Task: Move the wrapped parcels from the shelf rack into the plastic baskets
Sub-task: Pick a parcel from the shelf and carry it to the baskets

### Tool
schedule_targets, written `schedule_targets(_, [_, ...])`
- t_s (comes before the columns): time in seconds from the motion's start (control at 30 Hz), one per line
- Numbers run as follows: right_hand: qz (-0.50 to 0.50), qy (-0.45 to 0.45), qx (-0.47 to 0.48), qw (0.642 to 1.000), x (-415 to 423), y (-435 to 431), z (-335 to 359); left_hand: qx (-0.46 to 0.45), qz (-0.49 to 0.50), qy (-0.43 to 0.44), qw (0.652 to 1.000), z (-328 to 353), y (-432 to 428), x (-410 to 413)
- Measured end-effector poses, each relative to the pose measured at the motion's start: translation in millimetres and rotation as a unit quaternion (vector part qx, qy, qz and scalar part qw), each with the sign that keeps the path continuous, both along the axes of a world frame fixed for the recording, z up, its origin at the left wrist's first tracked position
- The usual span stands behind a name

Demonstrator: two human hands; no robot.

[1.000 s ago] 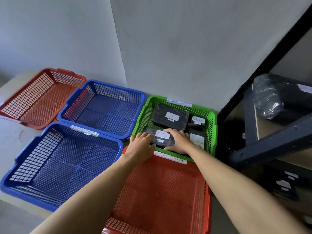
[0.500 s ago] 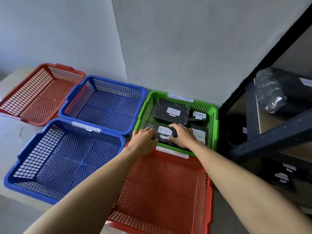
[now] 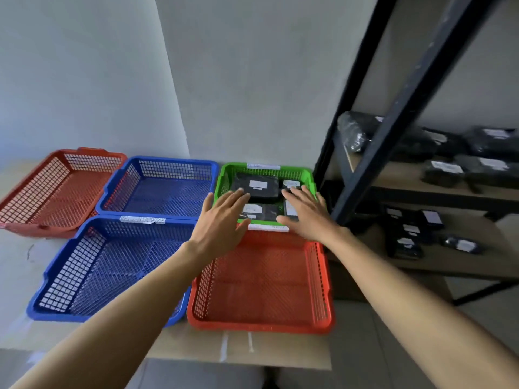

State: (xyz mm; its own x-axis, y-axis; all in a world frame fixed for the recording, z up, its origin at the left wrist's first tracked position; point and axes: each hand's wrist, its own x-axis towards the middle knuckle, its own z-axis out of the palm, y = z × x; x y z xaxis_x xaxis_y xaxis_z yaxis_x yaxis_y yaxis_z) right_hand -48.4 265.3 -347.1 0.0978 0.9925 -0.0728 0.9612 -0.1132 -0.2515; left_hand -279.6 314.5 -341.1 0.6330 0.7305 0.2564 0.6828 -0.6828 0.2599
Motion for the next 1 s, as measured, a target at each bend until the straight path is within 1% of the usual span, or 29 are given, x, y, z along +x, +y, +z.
schedule_targets(0.1, [-0.001, 0.024, 0.015, 1.0, -2.3, -40.9, 27.9, 0.003, -0.017, -0.039, 0.999, 27.3, -27.3, -0.2])
schedule_targets(0.23, [-0.011, 0.019, 0.042, 0.999, 1.2, -86.4, 74.2, 0.001, -0.053, -0.069, 0.996, 65.5, -57.9, 15.0])
schedule_targets(0.47, [-0.021, -0.002, 0.099, 0.995, 31.2, -150.8, 152.5, 0.041, -0.113, -0.075, 0.99, 126.3, -100.2, 59.6])
schedule_targets(0.57, [-0.03, -0.008, 0.117, 0.993, 56.5, -183.4, 181.8, 0.066, -0.138, -0.077, 0.985, 152.5, -118.7, 86.6])
schedule_targets(0.77, [-0.052, -0.048, 0.151, 0.986, 126.4, -250.5, 225.9, 0.112, -0.163, -0.093, 0.976, 206.8, -170.7, 160.5])
schedule_targets(0.9, [-0.059, -0.055, 0.147, 0.986, 178.1, -292.9, 252.5, 0.097, -0.165, -0.109, 0.975, 237.8, -213.3, 217.7])
schedule_targets(1.0, [-0.063, -0.044, 0.125, 0.989, 218.5, -322.3, 271.7, 0.079, -0.17, -0.096, 0.978, 252.9, -237.6, 261.2])
